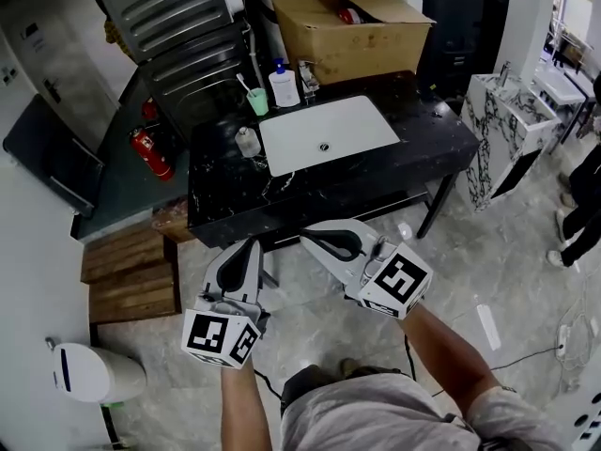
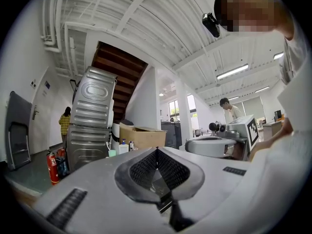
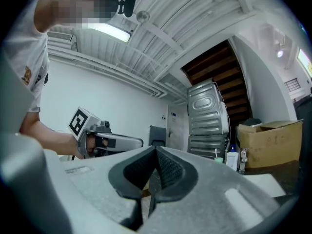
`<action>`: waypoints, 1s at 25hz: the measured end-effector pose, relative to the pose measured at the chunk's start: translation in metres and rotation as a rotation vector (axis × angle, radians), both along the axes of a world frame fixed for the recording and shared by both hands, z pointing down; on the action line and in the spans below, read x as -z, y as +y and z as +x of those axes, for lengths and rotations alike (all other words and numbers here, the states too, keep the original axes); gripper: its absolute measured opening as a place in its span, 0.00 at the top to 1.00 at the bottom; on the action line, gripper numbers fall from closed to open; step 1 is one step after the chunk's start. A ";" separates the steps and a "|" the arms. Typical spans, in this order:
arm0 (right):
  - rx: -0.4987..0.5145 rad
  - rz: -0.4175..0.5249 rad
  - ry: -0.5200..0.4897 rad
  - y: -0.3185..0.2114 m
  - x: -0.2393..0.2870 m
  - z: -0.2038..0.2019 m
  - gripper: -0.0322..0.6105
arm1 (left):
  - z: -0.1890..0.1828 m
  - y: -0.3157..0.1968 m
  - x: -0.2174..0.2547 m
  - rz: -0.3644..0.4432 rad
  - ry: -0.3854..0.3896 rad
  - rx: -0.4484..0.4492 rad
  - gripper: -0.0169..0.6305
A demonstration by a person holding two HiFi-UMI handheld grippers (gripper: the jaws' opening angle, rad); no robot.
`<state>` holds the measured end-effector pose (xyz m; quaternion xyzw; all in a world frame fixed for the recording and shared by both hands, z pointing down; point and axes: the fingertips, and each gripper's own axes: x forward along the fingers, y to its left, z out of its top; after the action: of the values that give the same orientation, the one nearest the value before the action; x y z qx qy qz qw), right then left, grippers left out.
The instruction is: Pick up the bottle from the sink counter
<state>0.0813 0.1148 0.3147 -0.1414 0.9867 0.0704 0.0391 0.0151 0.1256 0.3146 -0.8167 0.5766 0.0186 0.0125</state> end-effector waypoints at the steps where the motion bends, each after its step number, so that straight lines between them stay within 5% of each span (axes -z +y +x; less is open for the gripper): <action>1: 0.001 0.002 -0.001 -0.003 0.001 0.002 0.95 | 0.000 -0.003 0.001 0.000 0.001 0.006 0.97; 13: -0.002 -0.001 0.009 -0.052 -0.010 -0.013 0.95 | -0.023 -0.054 -0.008 -0.007 0.008 0.023 0.97; 25: -0.037 -0.002 0.035 -0.150 -0.017 -0.088 0.95 | -0.092 -0.153 -0.011 0.003 -0.002 -0.020 0.97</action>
<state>-0.0064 -0.0348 0.3318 -0.1586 0.9844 0.0728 0.0206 -0.0765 -0.0278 0.3253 -0.8224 0.5684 0.0186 0.0140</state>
